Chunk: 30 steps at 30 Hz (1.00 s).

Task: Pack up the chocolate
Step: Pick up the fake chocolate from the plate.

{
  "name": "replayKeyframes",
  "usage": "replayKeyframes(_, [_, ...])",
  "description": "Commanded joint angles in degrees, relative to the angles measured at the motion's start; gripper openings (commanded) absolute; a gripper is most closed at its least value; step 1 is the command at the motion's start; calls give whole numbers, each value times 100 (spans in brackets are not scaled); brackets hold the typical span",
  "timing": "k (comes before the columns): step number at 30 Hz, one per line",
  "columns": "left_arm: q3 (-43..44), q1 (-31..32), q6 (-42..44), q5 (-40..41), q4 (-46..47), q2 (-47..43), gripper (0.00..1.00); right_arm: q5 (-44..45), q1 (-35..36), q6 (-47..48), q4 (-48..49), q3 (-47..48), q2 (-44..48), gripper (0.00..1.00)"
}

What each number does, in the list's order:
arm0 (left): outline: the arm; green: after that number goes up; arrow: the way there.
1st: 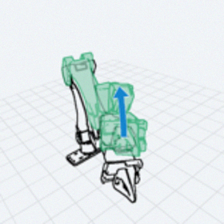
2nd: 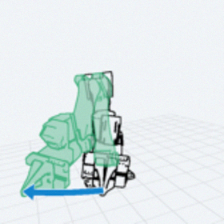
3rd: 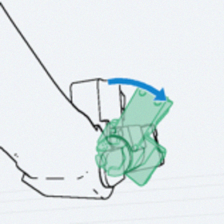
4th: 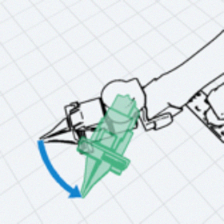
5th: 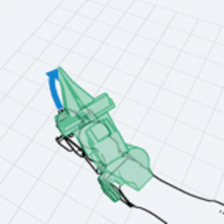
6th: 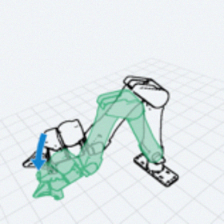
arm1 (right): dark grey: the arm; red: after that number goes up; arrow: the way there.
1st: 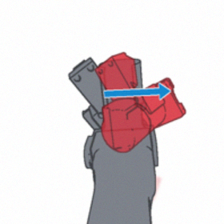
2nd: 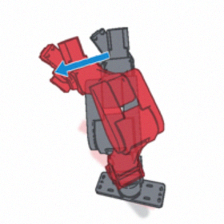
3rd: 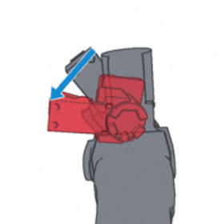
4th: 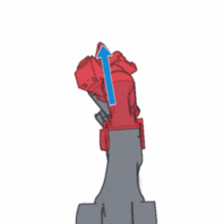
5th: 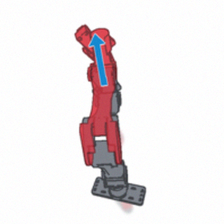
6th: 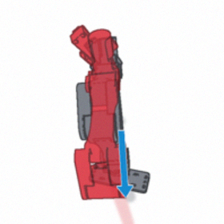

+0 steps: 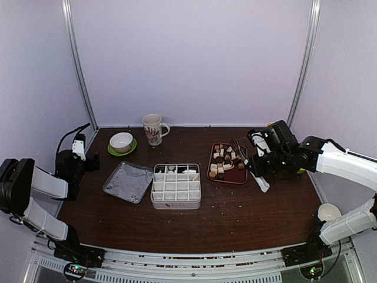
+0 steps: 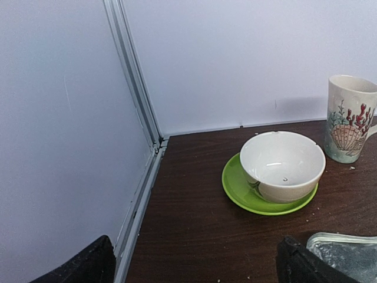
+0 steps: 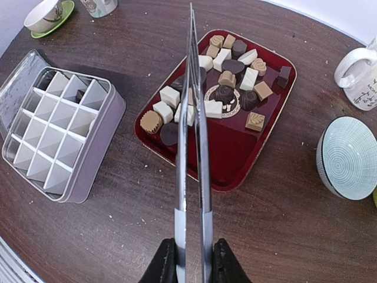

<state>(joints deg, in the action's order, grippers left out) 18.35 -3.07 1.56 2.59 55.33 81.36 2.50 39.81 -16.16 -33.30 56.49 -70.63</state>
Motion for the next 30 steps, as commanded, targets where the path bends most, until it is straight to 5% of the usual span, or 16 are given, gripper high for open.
replayKeyframes(1, [116, -42, 11, -38, 148, 29, 98, -101, -26, 64, -394, 190, 82, 21])
replayKeyframes(30, [116, -37, 11, -32, 152, 28, 98, -259, -136, -134, -550, 659, -1469, 36])
